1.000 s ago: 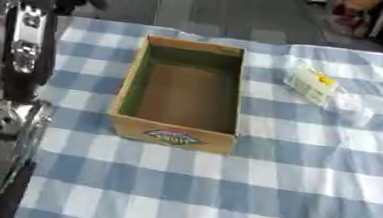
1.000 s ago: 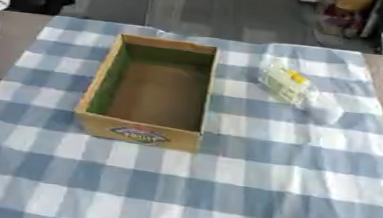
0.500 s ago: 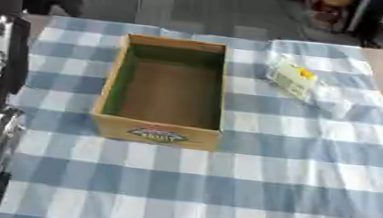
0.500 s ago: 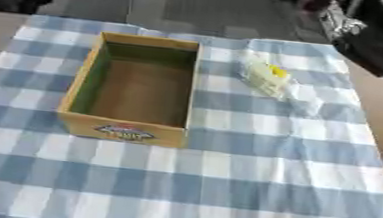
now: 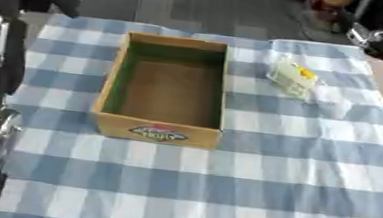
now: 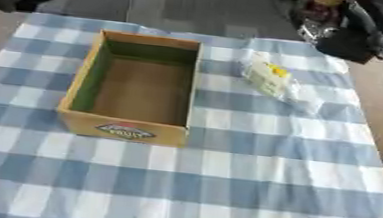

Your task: Pick up objects on the table and place them in the box.

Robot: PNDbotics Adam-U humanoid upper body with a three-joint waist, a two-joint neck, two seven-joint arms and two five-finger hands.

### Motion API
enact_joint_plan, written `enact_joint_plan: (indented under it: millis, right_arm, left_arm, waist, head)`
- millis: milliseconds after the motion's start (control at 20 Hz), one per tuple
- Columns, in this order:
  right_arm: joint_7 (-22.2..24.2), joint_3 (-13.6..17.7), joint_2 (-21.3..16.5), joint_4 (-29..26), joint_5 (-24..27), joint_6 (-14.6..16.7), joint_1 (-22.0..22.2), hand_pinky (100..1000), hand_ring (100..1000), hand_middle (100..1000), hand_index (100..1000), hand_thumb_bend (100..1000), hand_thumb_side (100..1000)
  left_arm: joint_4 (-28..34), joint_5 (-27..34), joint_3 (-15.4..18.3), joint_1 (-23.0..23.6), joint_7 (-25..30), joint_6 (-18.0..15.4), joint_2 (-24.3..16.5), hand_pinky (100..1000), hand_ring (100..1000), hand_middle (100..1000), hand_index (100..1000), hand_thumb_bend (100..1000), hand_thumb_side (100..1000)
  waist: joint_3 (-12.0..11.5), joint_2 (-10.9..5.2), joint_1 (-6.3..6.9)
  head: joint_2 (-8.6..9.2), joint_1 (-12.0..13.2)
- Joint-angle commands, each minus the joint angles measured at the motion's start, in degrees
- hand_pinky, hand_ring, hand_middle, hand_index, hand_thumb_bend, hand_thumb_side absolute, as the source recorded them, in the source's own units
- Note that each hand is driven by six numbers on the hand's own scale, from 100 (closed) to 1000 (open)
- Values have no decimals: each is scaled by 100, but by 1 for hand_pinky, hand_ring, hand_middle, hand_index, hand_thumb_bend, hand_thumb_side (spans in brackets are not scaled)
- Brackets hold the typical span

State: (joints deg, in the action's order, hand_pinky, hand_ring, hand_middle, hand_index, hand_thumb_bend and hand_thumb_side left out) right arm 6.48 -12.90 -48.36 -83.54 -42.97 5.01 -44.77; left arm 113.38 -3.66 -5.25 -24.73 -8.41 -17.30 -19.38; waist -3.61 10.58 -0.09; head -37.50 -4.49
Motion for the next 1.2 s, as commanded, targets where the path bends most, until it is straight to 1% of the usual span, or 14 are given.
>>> enact_joint_plan:
  millis: [50,100,200,250,300,450,500,700,750,1000,1150,1200]
  right_arm:
    - [219,46,-69,404,-244,283,-235,872,789,843,870,405,1000]
    - [262,67,-23,542,-287,351,-281,877,791,841,872,427,1000]
    - [363,93,58,812,-355,478,-371,897,807,851,884,518,1000]
    - [435,104,91,941,-394,547,-416,900,811,856,885,548,1000]
    - [521,114,123,1071,-442,609,-461,911,820,868,897,603,1000]
    - [753,173,211,1398,-586,778,-590,927,831,876,910,662,1000]
    - [829,187,230,1492,-652,838,-631,933,835,860,903,666,1000]
    - [1036,260,313,1789,-802,989,-762,940,835,852,896,656,1000]
    - [1067,275,330,1853,-802,1005,-789,942,836,854,900,671,1000]
    - [1295,320,400,2136,-730,1018,-901,970,851,862,934,674,1000]
    - [1413,335,438,2235,-679,975,-940,981,851,854,932,666,1000]
    - [1429,337,447,2257,-672,956,-940,983,850,852,933,661,1000]
  left_arm:
    - [121,36,5,-56,16,-16,-98,557,432,572,711,363,835]
    - [121,37,4,-60,18,-17,-95,557,432,572,711,363,835]
    - [121,38,2,-69,21,-15,-90,558,432,572,710,364,835]
    - [121,38,2,-73,22,-16,-87,558,433,572,710,365,835]
    - [121,37,3,-78,23,-17,-85,558,433,572,710,365,835]
    - [121,33,5,-86,21,-16,-81,558,433,572,710,365,834]
    - [121,33,4,-88,22,-15,-81,558,433,572,710,365,834]
    - [121,35,-4,-102,42,-4,-72,559,434,572,710,364,836]
    - [121,36,-4,-109,46,-2,-69,560,434,573,710,364,835]
    - [121,46,-3,-159,55,-5,-41,560,434,572,710,364,836]
    - [121,56,-14,-182,74,8,-20,561,433,572,711,363,838]
    - [121,62,-21,-190,85,12,-14,561,433,572,711,362,839]
  waist:
    - [-10,-108,-8]
    - [-16,-107,-9]
    - [-26,-106,-11]
    - [-29,-107,-12]
    - [-33,-107,-14]
    - [-41,-106,-16]
    - [-45,-106,-17]
    - [-66,-103,-24]
    - [-73,-101,-25]
    - [-128,-72,-41]
    - [-178,-56,-62]
    - [-201,-52,-75]
  head:
    - [1,36]
    - [3,44]
    - [9,51]
    - [12,52]
    - [21,52]
    - [41,69]
    - [42,74]
    - [58,87]
    - [66,86]
    - [125,80]
    - [143,69]
    - [182,60]
